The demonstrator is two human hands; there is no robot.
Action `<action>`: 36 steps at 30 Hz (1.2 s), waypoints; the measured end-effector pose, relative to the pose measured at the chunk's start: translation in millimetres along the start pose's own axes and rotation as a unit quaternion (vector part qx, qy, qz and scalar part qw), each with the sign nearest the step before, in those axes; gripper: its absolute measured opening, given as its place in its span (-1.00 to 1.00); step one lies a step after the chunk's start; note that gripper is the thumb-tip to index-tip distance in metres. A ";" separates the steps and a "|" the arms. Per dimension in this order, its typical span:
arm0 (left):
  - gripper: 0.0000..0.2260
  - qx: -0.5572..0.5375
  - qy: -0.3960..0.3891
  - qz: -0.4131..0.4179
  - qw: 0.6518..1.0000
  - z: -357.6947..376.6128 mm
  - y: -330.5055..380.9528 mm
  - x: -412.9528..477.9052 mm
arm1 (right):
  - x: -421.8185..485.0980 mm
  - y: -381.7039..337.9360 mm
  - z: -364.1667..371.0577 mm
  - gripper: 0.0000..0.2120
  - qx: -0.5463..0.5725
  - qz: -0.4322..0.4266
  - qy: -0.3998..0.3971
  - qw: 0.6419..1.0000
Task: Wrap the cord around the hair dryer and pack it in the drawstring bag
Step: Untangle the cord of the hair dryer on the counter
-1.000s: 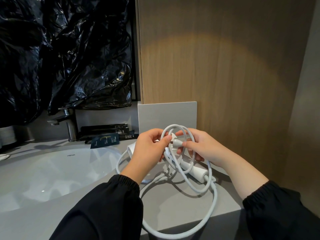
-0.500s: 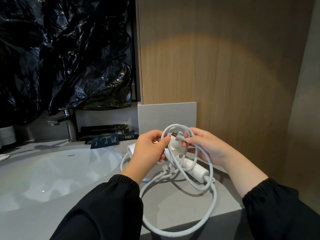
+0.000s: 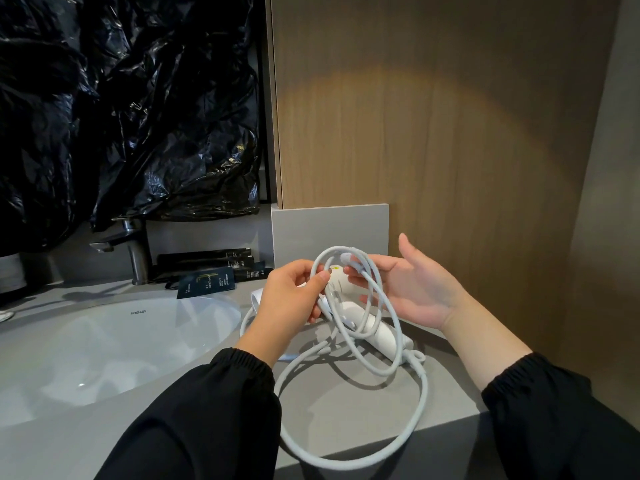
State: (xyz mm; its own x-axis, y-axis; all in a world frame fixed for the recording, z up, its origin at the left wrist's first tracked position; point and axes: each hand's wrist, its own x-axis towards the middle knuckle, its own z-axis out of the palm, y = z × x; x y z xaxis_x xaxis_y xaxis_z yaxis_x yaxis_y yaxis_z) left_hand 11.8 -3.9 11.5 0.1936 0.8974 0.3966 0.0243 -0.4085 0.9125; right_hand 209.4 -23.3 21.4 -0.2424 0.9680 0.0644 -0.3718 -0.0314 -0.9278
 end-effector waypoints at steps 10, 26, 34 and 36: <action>-0.84 -0.005 0.007 -0.031 0.999 0.5 -0.5 1.4 | 3.9 -4.7 -2.9 -0.50 0.213 -0.135 0.176 0.952; -0.84 -0.110 0.064 -0.088 0.988 -4.8 3.7 1.4 | 19.9 -3.2 -25.0 -0.52 -0.139 -0.125 0.468 0.863; -0.84 -0.141 0.027 -0.101 0.985 -4.9 2.8 -1.0 | 17.9 10.6 -42.4 -0.19 -0.487 -0.043 0.449 0.748; -0.85 -0.142 0.030 -0.102 0.984 -4.9 3.5 -1.1 | 17.5 12.0 -42.1 -0.25 -0.509 -0.008 0.423 0.750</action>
State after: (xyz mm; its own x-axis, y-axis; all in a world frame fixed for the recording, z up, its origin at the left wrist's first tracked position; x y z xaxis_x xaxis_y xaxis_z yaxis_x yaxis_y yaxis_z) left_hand 6.9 -5.6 14.7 0.1549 0.9674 0.2001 -0.2195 -0.1638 0.9618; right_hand 238.4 3.8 -4.1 0.5709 0.7907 0.2210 0.6113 -0.2296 -0.7574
